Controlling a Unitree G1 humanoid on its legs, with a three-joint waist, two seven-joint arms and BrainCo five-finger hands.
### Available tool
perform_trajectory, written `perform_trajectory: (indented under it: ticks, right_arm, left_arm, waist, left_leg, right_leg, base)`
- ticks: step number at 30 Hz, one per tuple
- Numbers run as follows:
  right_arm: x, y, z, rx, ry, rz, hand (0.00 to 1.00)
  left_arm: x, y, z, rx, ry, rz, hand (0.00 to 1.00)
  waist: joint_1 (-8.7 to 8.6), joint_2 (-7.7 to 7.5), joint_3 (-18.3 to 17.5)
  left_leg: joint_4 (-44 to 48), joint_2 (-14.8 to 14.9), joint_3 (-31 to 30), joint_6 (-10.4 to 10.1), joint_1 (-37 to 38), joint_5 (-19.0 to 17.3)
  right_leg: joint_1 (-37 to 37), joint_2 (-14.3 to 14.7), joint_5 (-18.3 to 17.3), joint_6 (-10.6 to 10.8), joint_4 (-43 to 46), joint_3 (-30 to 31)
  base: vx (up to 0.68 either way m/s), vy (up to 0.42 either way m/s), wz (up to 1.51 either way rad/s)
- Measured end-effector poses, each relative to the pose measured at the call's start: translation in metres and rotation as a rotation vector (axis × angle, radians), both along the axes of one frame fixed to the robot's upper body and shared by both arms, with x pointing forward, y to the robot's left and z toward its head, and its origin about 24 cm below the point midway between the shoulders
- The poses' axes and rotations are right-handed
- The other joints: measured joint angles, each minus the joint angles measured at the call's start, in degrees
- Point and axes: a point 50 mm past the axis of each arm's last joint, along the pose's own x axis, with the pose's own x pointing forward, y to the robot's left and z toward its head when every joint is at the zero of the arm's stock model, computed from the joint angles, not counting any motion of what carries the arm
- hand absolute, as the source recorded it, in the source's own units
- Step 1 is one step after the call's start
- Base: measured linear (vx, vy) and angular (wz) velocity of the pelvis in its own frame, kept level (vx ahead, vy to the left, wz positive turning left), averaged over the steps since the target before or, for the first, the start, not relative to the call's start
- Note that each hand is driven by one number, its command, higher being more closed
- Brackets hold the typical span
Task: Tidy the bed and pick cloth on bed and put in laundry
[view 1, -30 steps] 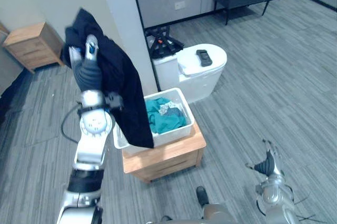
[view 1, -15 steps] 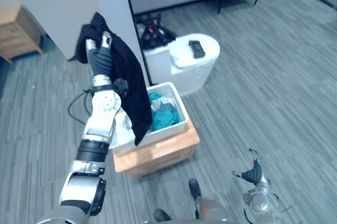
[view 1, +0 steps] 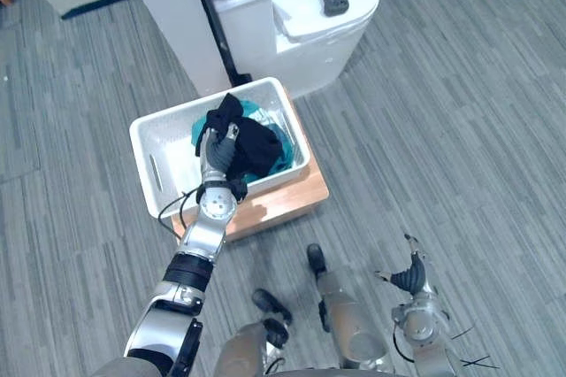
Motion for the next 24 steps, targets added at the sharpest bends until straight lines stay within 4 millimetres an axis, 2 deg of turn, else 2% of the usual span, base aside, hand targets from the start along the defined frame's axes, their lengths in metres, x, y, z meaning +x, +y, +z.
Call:
perform_trajectory:
  ticks: [1,3,6,11,12,13,14,16,18,19,21,23,24]
  right_arm:
    - [0.000,0.000,-0.002,0.006,0.010,0.000,0.00]
    - [-0.002,0.000,-0.005,0.016,0.024,-0.004,0.00]
    - [-0.005,0.000,-0.009,0.029,0.047,-0.007,0.00]
    - [-0.018,-0.001,-0.026,0.054,0.143,-0.006,0.00]
    - [-0.020,-0.001,-0.030,0.060,0.165,-0.001,0.00]
    - [-0.024,-0.001,-0.034,0.066,0.192,-0.001,0.00]
    - [-0.027,0.000,-0.037,0.072,0.210,0.001,0.00]
    - [-0.033,-0.005,-0.044,0.070,0.250,-0.011,0.00]
    - [-0.040,-0.008,-0.049,0.073,0.284,-0.031,0.00]
    - [-0.045,-0.010,-0.053,0.075,0.309,-0.043,0.00]
    - [-0.051,-0.012,-0.057,0.081,0.334,-0.061,0.00]
    - [-0.057,-0.015,-0.062,0.101,0.367,-0.091,0.00]
    - [-0.059,-0.015,-0.064,0.111,0.374,-0.103,0.00]
  left_arm:
    - [0.000,0.004,0.000,-0.002,0.000,0.016,0.00]
    - [-0.001,0.007,0.000,-0.005,0.007,0.032,0.00]
    - [-0.004,0.014,-0.003,-0.020,0.010,0.059,0.00]
    - [-0.022,0.035,-0.008,-0.056,-0.016,0.136,0.00]
    - [-0.027,0.042,-0.009,-0.073,-0.024,0.163,0.00]
    - [-0.033,0.048,-0.011,-0.076,-0.026,0.186,0.00]
    - [-0.037,0.052,-0.013,-0.073,-0.024,0.197,0.00]
    - [-0.053,0.058,-0.027,-0.093,0.005,0.228,0.00]
    - [-0.063,0.057,-0.036,-0.124,0.021,0.232,0.00]
    - [-0.074,0.054,-0.045,-0.152,0.030,0.234,0.00]
    - [-0.089,0.050,-0.059,-0.192,0.060,0.243,0.00]
    - [-0.114,0.043,-0.085,-0.281,0.134,0.276,0.00]
    - [-0.121,0.041,-0.093,-0.305,0.162,0.286,0.00]
  waist:
    - [0.15,-0.01,0.0]
    - [0.19,-0.03,0.0]
    - [0.09,-0.04,0.0]
    - [0.01,0.07,-0.1]
    - [0.06,-0.03,-0.2]
    - [0.21,-0.84,-0.7]
    - [0.22,-1.62,-1.2]
    - [0.09,-0.86,-2.9]
    - [0.25,-0.55,-4.0]
    - [0.41,-0.38,-5.3]
    - [1.69,-0.24,-7.0]
    - [3.25,0.13,-9.0]
    - [3.33,0.17,-9.3]
  left_leg:
    - [0.0,0.2,0.0,-0.2,-0.4,0.1]
    - [0.0,0.8,-0.1,-0.4,-0.3,0.4]
    - [-0.2,1.5,0.0,-0.8,1.4,0.6]
    - [-2.2,2.3,-0.2,-2.0,5.3,1.3]
    - [-2.2,2.6,-0.5,-2.6,5.7,1.7]
    - [-2.2,2.2,-0.6,-3.1,6.1,2.1]
    - [-2.3,1.6,-0.8,-3.3,6.5,2.2]
    - [-4.3,1.5,-1.4,-4.9,7.8,3.6]
    - [-6.3,1.4,-1.8,-6.0,9.6,4.5]
    - [-7.7,1.4,-1.7,-6.5,11.2,4.9]
    - [-8.3,1.5,-1.7,-6.8,12.7,5.2]
    - [-8.4,1.4,-1.8,-6.7,14.2,5.1]
    - [-8.4,1.4,-1.8,-6.6,14.6,5.1]
  right_leg:
    - [-0.4,0.2,0.5,-0.6,0.0,-0.1]
    - [-0.4,0.7,1.3,0.0,0.0,0.0]
    - [1.3,1.4,1.7,-0.2,-0.3,0.2]
    - [5.3,2.5,1.7,-0.3,-1.6,0.2]
    - [5.7,2.8,1.2,-0.3,-1.6,0.1]
    - [6.5,2.4,-1.4,-0.3,-1.6,0.1]
    - [7.2,1.8,-4.1,-1.2,-1.7,0.0]
    - [8.0,2.1,-5.2,-1.7,-1.7,-1.1]
    - [9.4,2.4,-5.8,-2.3,-1.7,-2.3]
    - [10.6,2.6,-6.3,-2.3,-1.7,-3.3]
    - [12.0,2.8,-6.8,-2.2,-1.7,-3.6]
    - [13.7,2.5,-7.7,-2.4,-1.7,-5.0]
    - [14.2,2.4,-8.0,-2.2,-1.7,-5.4]
  base:
    - [-0.01,0.009,0.04]
    - [0.00,0.000,0.00]
    - [0.00,0.006,-0.01]
    - [0.01,0.006,0.05]
    - [0.01,-0.013,0.14]
    - [0.03,-0.041,0.18]
    - [0.03,-0.060,0.22]
    - [0.03,-0.070,0.23]
    - [0.03,-0.019,0.26]
    - [0.03,0.024,0.28]
    - [0.03,0.054,0.14]
    - [0.02,0.077,0.11]
    - [0.01,0.097,0.26]
